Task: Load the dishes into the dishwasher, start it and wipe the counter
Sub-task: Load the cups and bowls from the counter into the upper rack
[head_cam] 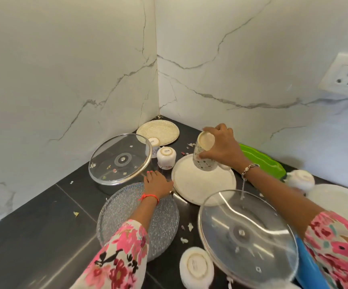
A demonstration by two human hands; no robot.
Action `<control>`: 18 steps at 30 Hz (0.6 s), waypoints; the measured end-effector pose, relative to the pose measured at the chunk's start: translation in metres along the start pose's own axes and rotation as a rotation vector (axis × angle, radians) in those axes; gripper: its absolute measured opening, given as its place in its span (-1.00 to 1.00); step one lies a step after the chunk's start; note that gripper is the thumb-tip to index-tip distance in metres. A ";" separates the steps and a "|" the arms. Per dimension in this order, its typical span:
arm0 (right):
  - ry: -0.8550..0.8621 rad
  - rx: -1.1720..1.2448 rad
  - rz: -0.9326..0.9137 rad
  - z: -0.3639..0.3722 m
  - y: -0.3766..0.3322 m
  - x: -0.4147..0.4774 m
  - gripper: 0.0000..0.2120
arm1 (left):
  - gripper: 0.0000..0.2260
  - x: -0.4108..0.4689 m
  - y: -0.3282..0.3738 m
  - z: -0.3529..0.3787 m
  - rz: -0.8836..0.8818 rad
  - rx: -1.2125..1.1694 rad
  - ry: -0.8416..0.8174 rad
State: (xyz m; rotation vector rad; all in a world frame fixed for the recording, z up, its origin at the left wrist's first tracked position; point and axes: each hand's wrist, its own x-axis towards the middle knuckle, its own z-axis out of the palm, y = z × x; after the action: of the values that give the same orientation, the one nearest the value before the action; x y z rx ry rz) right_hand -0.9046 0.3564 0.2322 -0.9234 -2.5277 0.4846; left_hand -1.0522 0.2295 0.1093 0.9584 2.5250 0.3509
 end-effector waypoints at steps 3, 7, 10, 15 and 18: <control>0.009 -0.047 0.027 -0.013 -0.011 -0.048 -0.22 | -0.61 -0.040 -0.004 0.001 0.140 -0.002 0.022; 0.006 -0.082 0.052 -0.033 -0.024 -0.116 -0.21 | -0.76 -0.114 -0.008 0.003 0.251 -0.113 0.079; 0.008 -0.097 0.078 -0.047 -0.029 -0.169 -0.20 | -0.71 -0.168 -0.011 0.007 0.290 -0.201 0.128; 0.010 -0.057 0.082 -0.069 -0.033 -0.266 -0.20 | -0.71 -0.256 -0.015 0.020 0.337 -0.314 0.208; 0.005 -0.114 0.072 -0.076 -0.034 -0.327 -0.20 | -0.75 -0.313 -0.016 0.040 0.361 -0.349 0.244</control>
State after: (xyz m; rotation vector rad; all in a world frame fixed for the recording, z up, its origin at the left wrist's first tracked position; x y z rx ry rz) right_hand -0.6576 0.1272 0.2303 -1.0586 -2.5472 0.3621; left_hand -0.8309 0.0089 0.1587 1.2846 2.3690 1.0357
